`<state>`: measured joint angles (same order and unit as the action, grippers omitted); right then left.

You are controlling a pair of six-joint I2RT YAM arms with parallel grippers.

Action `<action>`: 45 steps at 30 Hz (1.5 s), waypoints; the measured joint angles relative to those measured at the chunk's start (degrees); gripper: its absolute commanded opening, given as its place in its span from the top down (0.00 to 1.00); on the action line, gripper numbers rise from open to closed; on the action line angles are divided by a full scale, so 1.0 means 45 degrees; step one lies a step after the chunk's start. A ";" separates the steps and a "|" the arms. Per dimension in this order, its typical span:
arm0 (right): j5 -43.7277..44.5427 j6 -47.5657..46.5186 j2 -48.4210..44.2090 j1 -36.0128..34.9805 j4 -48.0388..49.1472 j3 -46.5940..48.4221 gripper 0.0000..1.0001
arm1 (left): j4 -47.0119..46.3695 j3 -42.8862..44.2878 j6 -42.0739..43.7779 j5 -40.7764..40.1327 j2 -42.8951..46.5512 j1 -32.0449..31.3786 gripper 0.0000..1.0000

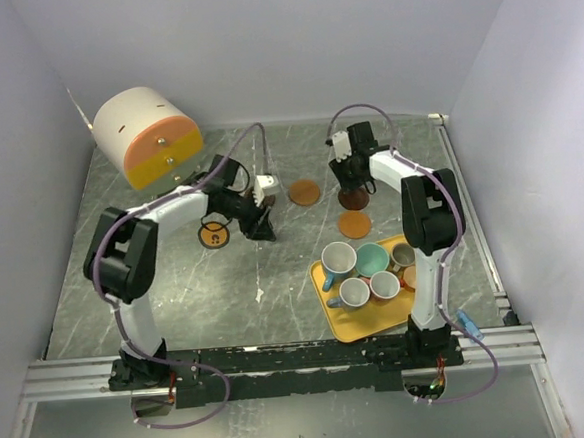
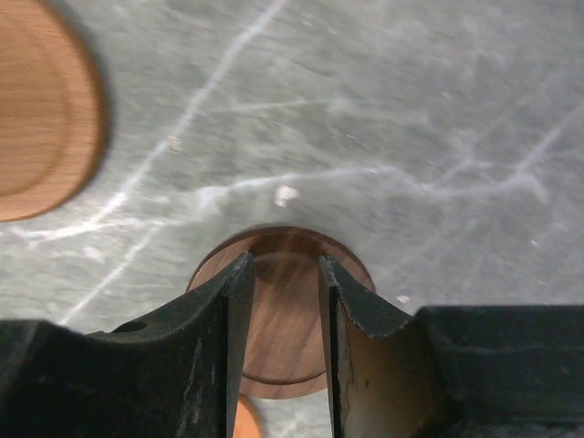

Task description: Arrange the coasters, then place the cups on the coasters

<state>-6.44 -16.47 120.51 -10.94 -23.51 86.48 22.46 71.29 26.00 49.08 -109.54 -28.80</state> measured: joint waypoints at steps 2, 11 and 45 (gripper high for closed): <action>-0.0243 -0.0015 0.0019 -0.0267 -0.0005 0.0024 0.65 | 0.0209 0.0000 0.0146 -0.0024 0.0675 0.0476 0.43; -0.1064 -0.0097 0.0019 -0.1656 -0.0199 0.0010 0.66 | 0.0568 0.0000 0.0262 -0.0291 0.2278 0.1593 0.42; -0.3405 -0.0141 -0.0481 -0.6679 0.0350 -0.1010 0.67 | 0.0787 -0.1020 -0.0398 0.0253 0.4172 0.5960 0.39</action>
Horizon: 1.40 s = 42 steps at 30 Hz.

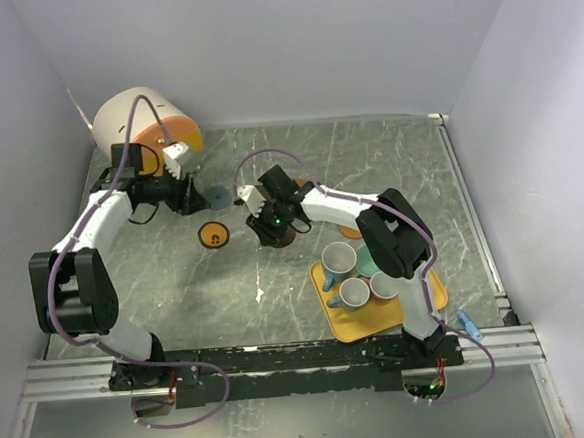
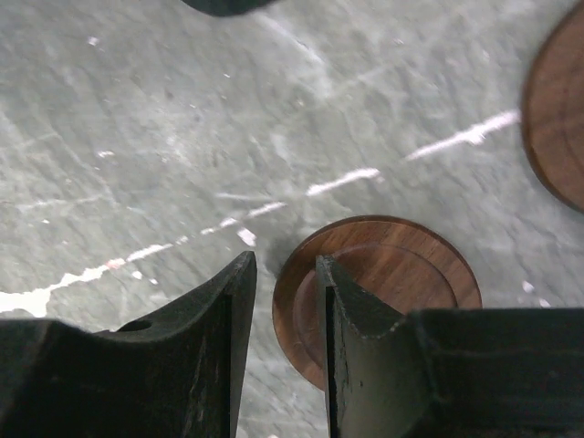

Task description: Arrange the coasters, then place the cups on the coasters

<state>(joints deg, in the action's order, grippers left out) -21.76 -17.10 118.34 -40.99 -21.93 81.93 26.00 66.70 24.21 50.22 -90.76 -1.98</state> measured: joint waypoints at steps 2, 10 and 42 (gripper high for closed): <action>-0.0185 0.0049 0.0107 -0.0194 0.0010 0.0146 0.67 | 0.0049 0.0000 -0.0010 0.0131 0.0117 0.0622 0.38; -0.0826 0.0238 0.0840 -0.0563 -0.0180 0.1156 0.67 | -0.0058 0.0000 -0.0102 0.0296 0.1175 0.1700 0.39; 0.0024 0.0107 0.1579 -0.0627 0.0117 0.2215 0.67 | -0.0209 -0.0262 -0.0141 0.0573 0.1360 0.1846 0.38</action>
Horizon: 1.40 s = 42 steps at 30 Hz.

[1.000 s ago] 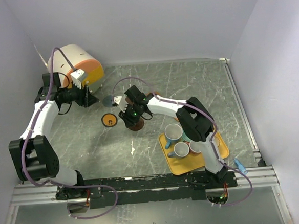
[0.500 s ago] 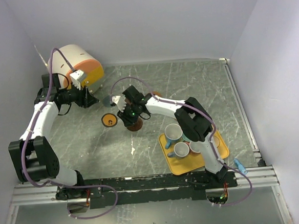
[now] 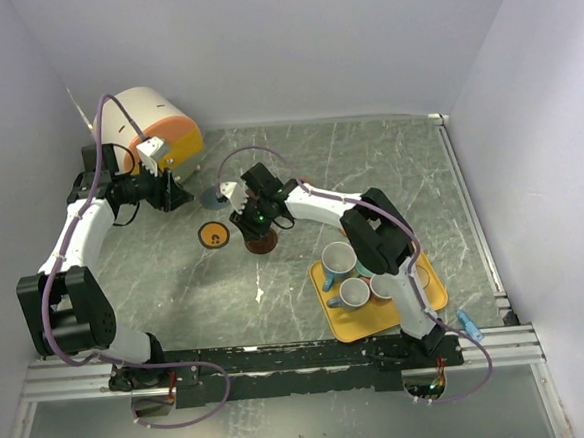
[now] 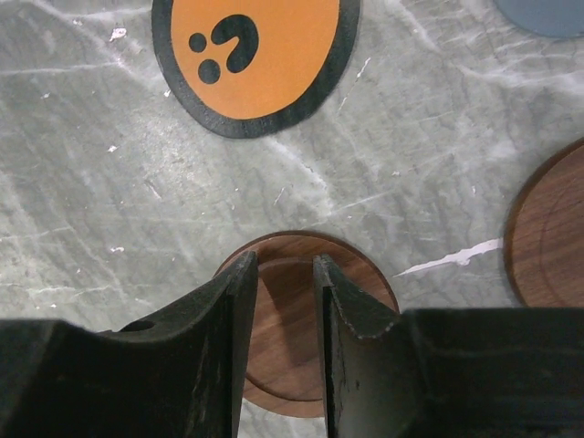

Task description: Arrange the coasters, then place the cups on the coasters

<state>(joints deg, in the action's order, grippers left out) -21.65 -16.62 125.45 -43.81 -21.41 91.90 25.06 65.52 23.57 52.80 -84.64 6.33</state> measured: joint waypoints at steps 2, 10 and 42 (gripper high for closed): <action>-0.0005 -0.0024 0.0087 0.0024 0.0019 0.0112 0.66 | -0.0005 -0.0019 0.0000 0.0005 0.0000 0.0000 0.38; 0.0053 -0.0092 0.0316 0.0063 0.0034 0.0466 0.66 | -0.0024 -0.0180 0.0000 0.0029 0.0000 0.0005 0.38; -0.0476 -0.1569 -0.3857 0.3502 -0.2123 -0.2773 0.55 | -0.0330 -0.0374 -0.0005 0.0087 0.0029 0.0053 0.37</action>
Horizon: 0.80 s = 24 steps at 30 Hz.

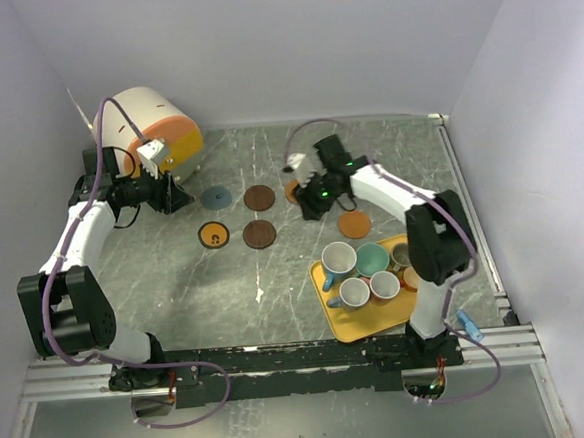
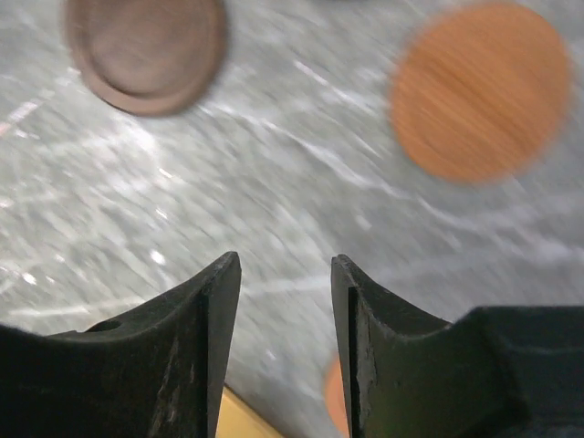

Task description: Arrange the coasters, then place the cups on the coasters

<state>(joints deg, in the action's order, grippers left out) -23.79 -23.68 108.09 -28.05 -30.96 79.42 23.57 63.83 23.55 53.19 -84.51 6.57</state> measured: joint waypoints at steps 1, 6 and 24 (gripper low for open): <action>0.0117 -0.0097 -0.0457 0.0573 -0.0068 -0.0277 0.55 | -0.0078 -0.0039 -0.0005 0.0000 0.0010 0.0000 0.36; 0.0981 -0.0330 -0.1375 0.3099 -0.0408 -0.0976 0.55 | -0.0398 -0.0228 -0.0151 -0.0010 0.0024 0.0000 0.33; 0.2424 -0.0291 0.0262 0.5100 -0.1001 -0.1413 0.56 | -0.0942 -0.0539 -0.0335 -0.0010 0.0121 0.0000 0.32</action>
<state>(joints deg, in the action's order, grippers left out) -12.88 -24.99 109.27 -5.10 -35.46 73.06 19.33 61.41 22.04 53.15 -83.96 6.57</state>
